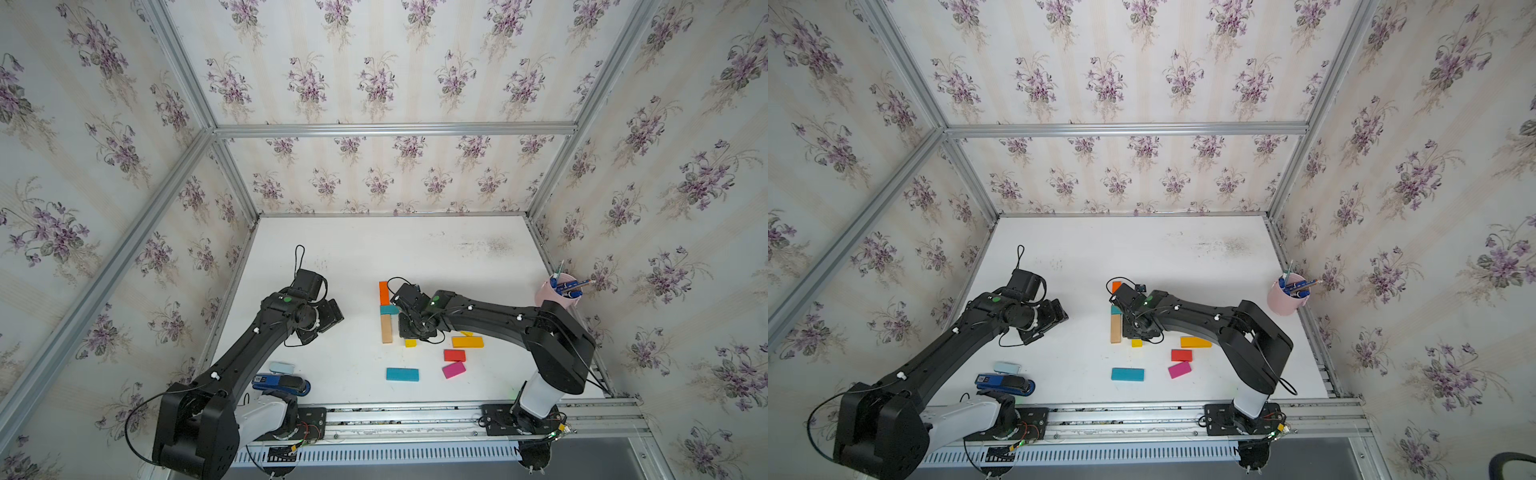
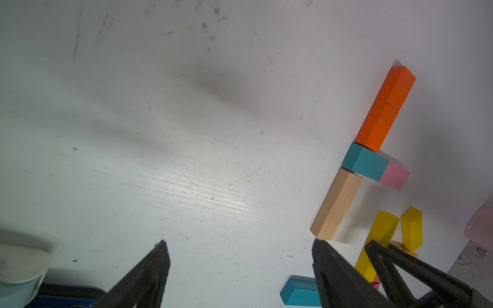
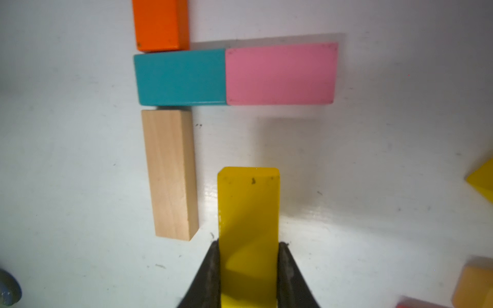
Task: Assemble the letter h with building blocks
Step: Assemble the building block at the center of the board.
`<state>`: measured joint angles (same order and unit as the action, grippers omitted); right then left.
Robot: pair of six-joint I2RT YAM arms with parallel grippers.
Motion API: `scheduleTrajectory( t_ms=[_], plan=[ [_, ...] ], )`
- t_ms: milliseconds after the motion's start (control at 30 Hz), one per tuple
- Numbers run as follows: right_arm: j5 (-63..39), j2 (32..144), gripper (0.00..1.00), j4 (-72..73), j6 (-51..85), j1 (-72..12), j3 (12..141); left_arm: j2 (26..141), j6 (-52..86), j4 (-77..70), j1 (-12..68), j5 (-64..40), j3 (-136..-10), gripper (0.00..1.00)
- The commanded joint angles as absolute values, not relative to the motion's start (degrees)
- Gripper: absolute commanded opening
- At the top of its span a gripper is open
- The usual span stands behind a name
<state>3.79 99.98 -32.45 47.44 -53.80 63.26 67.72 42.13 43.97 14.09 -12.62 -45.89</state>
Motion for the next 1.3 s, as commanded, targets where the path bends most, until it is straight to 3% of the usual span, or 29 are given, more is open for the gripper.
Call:
scheduleTrajectory(
  t_ms=[0,1267],
  plan=[
    [4.84,102.19,0.06,-33.41,48.15,-52.12,63.6,68.15,41.05,43.32,14.85,-13.49,-46.23,0.86],
    [6.83,105.56,0.11,-37.07,45.7,-50.23,65.15,69.89,41.4,42.19,16.26,-12.62,-45.09,0.86]
  ],
)
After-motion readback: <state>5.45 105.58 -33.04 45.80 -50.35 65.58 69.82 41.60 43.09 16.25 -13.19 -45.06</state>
